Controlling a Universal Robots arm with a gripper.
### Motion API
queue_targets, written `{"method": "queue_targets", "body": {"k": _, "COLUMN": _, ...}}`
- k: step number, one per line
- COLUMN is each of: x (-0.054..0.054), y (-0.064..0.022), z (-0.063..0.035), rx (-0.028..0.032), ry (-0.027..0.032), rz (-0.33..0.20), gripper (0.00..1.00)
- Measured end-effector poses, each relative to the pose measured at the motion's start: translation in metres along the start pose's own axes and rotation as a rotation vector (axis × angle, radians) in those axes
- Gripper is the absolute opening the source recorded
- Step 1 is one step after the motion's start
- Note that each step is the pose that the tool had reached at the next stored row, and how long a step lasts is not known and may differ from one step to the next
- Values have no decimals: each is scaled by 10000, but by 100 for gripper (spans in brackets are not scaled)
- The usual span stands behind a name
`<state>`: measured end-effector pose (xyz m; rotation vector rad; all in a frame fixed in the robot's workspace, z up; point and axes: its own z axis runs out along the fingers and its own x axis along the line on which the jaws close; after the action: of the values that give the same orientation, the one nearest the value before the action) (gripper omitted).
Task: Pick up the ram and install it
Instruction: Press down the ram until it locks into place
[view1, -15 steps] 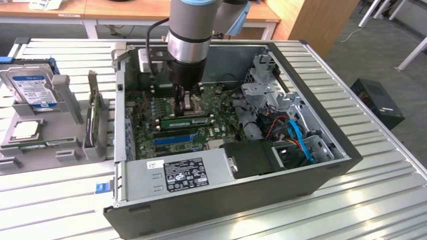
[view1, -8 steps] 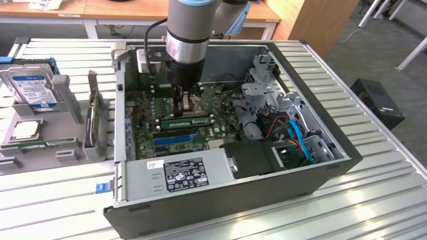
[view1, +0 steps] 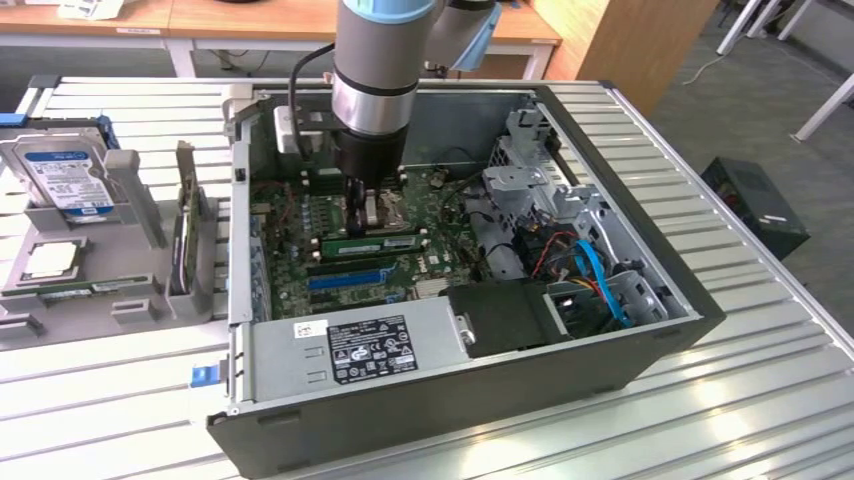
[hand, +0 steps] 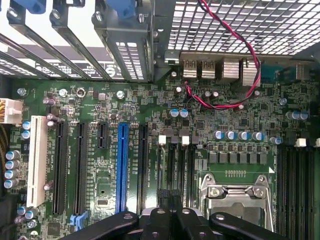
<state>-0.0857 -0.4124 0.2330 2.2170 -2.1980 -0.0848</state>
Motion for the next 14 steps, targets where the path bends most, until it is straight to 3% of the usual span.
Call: {"method": "queue_targets", "body": {"k": 14, "x": 2, "y": -2, "z": 57, "rx": -1, "ry": 2, "rz": 1, "gripper": 10}}
